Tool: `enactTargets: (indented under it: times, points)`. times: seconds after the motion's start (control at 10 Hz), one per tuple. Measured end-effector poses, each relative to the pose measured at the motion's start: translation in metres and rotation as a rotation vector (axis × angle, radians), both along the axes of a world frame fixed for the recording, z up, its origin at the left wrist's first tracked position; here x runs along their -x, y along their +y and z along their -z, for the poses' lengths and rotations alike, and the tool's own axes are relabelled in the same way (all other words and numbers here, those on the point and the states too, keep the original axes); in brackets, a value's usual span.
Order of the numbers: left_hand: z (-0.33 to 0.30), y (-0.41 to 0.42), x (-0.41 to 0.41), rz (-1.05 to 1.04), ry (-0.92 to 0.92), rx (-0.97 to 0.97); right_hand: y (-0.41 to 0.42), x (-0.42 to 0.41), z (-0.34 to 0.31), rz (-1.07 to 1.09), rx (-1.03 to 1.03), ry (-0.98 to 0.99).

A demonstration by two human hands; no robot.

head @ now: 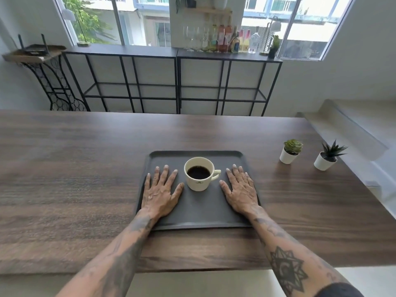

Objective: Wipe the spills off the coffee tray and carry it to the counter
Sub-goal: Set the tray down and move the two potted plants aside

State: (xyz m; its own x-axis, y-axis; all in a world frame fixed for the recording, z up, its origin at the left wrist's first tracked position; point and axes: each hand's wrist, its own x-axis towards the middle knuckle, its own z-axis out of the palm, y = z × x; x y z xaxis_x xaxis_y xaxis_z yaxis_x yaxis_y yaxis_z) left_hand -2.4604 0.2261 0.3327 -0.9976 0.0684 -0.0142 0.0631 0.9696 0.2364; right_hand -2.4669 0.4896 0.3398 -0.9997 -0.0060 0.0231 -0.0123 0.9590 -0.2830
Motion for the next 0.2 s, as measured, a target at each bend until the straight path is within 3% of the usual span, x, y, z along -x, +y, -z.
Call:
enactTargets:
  times: [0.2]
  points:
    - [-0.0023, -0.0003, 0.0031, -0.004, -0.005, 0.005, -0.0018, 0.0031, -0.0051, 0.003, 0.106, -0.02]
